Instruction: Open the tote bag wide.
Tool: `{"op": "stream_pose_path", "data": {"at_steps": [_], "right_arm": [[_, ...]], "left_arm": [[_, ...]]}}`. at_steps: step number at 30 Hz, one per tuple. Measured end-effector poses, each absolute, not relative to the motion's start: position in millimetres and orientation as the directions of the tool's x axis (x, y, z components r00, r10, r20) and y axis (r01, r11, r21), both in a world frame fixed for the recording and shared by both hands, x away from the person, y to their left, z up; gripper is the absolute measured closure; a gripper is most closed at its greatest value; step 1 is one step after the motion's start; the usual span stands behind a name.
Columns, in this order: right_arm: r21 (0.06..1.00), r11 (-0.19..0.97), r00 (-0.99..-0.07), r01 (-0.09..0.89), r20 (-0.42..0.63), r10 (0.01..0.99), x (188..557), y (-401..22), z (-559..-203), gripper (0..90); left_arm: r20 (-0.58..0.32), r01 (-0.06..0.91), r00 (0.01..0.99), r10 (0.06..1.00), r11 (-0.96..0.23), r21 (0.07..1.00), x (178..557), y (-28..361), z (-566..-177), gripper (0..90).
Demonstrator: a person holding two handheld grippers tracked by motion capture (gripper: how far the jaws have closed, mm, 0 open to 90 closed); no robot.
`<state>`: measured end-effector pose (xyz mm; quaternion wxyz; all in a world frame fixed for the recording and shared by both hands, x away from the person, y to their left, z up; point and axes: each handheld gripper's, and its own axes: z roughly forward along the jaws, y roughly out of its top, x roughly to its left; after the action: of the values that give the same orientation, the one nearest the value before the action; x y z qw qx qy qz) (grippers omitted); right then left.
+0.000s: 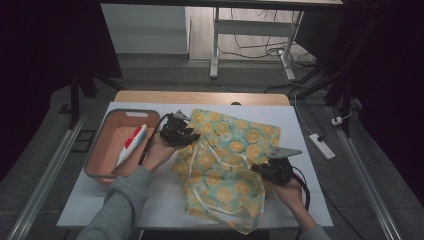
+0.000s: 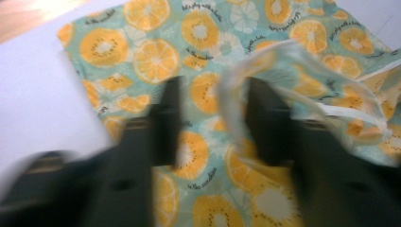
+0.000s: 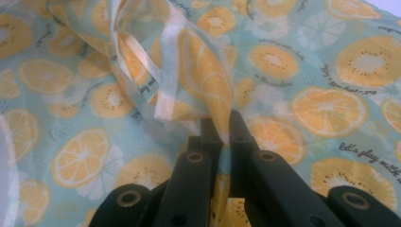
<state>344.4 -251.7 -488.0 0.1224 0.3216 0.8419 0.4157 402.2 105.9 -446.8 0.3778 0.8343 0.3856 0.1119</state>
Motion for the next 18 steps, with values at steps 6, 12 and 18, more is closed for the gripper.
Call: {"op": "stream_pose_path", "data": {"at_steps": [6, 12, 18], "right_arm": [[0.777, 0.438, -0.754, 0.452, 0.07, 0.653, 347.3, -254.5, -489.6, 89.2], [0.774, 0.435, -0.748, 0.46, 0.075, 0.659, 349.0, -256.1, -489.8, 89.1], [0.774, 0.432, -0.746, 0.462, 0.076, 0.662, 349.6, -257.3, -489.3, 88.9]], "left_arm": [[-0.097, 0.498, 0.717, 0.69, -0.41, 0.764, 364.0, 119.5, -417.1, 25.6], [-0.088, 0.463, 0.776, 0.625, -0.469, 0.752, 314.6, 121.7, -417.5, 22.6], [-0.052, 0.466, 0.794, 0.606, -0.552, 0.692, 291.0, 106.4, -444.3, 28.1]]}}
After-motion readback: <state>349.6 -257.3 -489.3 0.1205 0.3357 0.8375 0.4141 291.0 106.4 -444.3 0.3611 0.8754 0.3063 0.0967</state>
